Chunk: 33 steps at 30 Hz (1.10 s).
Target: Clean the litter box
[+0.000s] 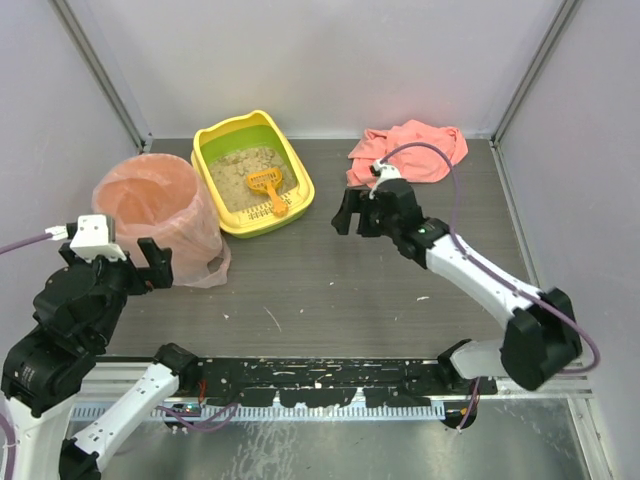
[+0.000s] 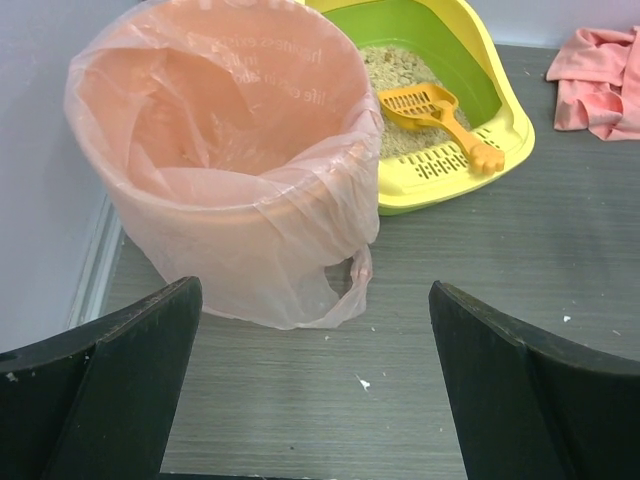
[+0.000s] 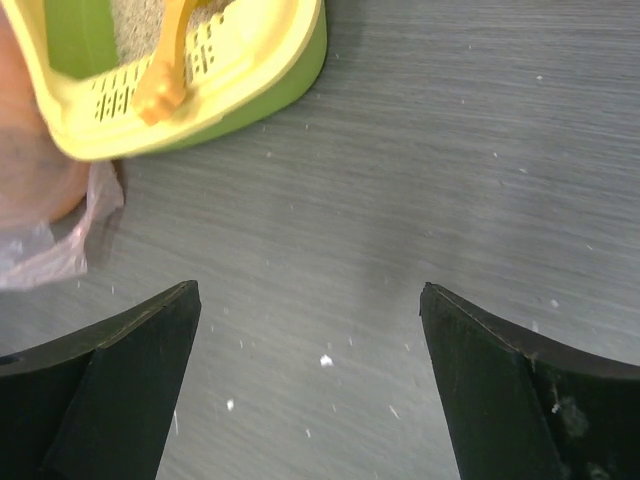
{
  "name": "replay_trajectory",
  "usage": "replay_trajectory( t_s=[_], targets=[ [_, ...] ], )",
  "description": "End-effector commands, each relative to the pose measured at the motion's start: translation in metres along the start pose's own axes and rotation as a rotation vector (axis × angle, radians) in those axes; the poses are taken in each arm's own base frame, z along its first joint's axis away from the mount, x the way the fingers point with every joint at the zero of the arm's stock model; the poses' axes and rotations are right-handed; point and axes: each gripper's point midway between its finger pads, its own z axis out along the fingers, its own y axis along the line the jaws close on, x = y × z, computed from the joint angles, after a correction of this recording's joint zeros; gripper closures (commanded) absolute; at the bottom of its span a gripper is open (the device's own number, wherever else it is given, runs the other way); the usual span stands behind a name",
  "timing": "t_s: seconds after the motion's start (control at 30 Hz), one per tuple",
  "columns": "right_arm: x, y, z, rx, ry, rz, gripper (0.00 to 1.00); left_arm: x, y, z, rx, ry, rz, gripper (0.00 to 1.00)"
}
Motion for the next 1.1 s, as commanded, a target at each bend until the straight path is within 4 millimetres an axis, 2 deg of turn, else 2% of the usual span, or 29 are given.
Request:
replay_trajectory(
  t_s=[0.0, 0.13, 0.33, 0.53, 0.67, 0.83, 1.07],
  targets=[
    [-0.065, 0.028, 0.036, -0.054, -0.218, 0.129, 0.04, -0.010, -0.019, 0.003, 0.085, -0.036, -0.047, 0.02],
    [-0.066, 0.041, 0.076, -0.097, -0.257, 0.264, 0.05, 0.002, -0.033, 0.006, 0.148, 0.026, -0.044, 0.02],
    [-0.063, 0.044, 0.126, -0.094, -0.321, 0.475, 0.07, 0.010, -0.035, 0.003, 0.165, 0.059, -0.054, 0.01],
    [-0.056, 0.068, 0.163, -0.169, -0.310, 0.577, 0.08, 0.011, -0.033, -0.002, 0.165, 0.051, -0.074, 0.01],
    [-0.046, 0.070, 0.182, -0.188, -0.294, 0.627, 0.11, 0.013, -0.031, -0.003, 0.157, 0.057, -0.075, 0.01],
    [-0.034, 0.064, 0.194, -0.175, -0.280, 0.661, 0.22, 0.014, -0.029, -0.006, 0.156, 0.058, -0.084, 0.01],
    [-0.030, 0.062, 0.199, -0.182, -0.284, 0.653, 0.46, 0.016, -0.031, -0.006, 0.159, 0.065, -0.097, 0.01]
  ],
)
